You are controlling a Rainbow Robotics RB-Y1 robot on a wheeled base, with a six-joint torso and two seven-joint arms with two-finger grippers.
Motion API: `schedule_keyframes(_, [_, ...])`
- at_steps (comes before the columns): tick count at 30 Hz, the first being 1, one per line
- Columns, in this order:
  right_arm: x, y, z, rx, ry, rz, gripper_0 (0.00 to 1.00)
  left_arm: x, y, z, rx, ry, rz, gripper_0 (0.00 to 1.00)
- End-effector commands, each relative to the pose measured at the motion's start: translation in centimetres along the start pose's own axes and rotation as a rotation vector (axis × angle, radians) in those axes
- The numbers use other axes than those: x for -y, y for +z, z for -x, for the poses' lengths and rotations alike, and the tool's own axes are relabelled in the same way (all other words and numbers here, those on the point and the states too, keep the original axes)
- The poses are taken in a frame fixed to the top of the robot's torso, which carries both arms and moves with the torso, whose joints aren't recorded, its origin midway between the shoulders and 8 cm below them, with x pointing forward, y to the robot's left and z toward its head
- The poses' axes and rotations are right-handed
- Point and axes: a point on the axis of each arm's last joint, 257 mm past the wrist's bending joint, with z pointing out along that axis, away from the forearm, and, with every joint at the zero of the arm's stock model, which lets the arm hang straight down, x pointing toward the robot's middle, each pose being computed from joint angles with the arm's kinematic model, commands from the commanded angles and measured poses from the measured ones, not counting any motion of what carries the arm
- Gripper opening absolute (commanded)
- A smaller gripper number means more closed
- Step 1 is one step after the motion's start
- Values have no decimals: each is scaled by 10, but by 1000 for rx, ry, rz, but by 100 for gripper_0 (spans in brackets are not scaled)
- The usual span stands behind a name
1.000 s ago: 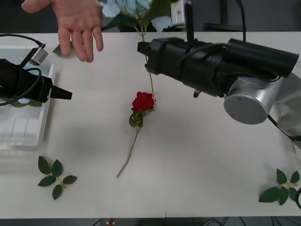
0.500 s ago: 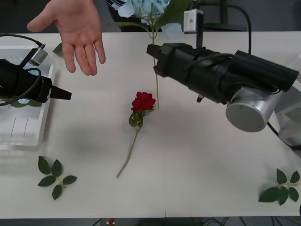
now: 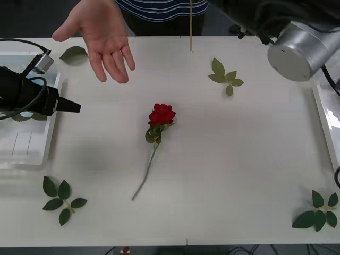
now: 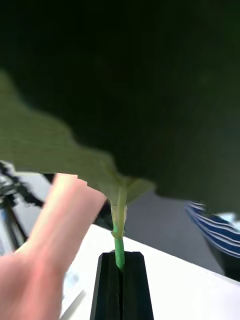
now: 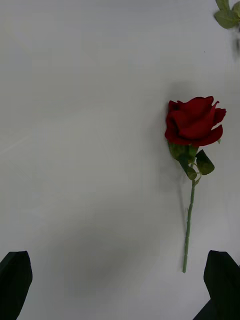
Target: Place the red flowers into the right box and the blue flowers into the left box. If a person shows an open palm, hand one flower to the person first, then continue sorting.
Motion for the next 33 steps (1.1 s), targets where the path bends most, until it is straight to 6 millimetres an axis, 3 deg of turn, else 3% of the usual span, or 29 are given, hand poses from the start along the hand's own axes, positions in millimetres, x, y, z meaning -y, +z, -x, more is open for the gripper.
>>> schedule_keyframes(1, [-9, 31, 33, 34, 5, -34, 0, -1, -7, 6, 18, 26, 18, 100])
schedule_keyframes(8, [-1, 69, 33, 5, -8, -129, 0, -1, -7, 7, 19, 31, 17, 100])
schedule_keyframes(12, [3, 79, 32, -2, -4, -158, 0, -2, -7, 6, 18, 32, 17, 100])
schedule_keyframes(30, [2, 81, 30, -3, 6, -154, 0, -2, -9, 7, 23, 49, 18, 100])
schedule_keyframes(32, [2, 81, 30, -3, 6, -154, 28, -2, -8, 7, 22, 53, 18, 100])
schedule_keyframes(33, [2, 81, 30, -3, 6, -154, 37, -2, -8, 7, 20, 52, 17, 100])
